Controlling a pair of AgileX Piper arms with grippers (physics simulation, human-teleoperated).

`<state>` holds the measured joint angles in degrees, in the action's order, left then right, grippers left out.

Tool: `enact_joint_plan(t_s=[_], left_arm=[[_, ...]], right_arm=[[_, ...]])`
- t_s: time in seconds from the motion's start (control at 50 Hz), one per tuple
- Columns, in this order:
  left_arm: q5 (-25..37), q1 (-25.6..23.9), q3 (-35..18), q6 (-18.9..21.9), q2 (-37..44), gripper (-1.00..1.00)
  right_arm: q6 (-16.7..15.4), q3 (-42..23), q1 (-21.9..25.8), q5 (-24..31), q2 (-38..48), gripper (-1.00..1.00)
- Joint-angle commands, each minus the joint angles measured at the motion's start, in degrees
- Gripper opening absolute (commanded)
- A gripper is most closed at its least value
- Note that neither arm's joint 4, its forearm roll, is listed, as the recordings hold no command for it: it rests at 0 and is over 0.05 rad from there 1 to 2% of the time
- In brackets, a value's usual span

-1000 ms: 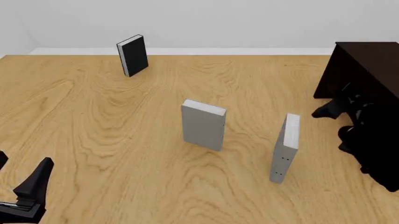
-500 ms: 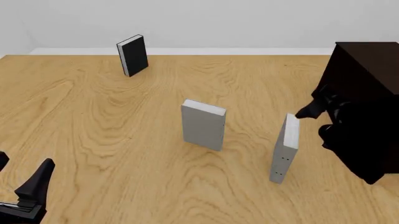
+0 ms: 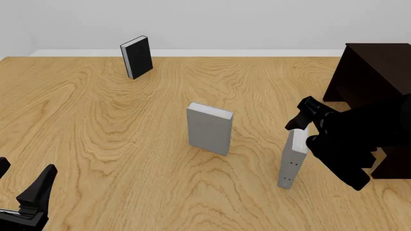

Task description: Pick up the book on the right and place it on the cabinet shelf.

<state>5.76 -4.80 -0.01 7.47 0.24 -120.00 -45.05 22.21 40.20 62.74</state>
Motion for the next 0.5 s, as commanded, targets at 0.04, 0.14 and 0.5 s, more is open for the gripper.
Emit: enact_joint_plan(t_s=[0.04,0.14,0.5], left_arm=[[0.2,-0.2,0.0,0.1,0.0,1.0],[0.2,-0.3,0.0,0.3,0.0,1.0],[0.5,-0.1,0.0,0.1,0.0,1.0]], right_arm=[[0.0,0.4,2.4,-1.6,2.7,1.0],[0.0,1.1,2.4,-1.7,3.1,1.0],[0.0,5.5,1.5,-2.5,2.8,1.0]])
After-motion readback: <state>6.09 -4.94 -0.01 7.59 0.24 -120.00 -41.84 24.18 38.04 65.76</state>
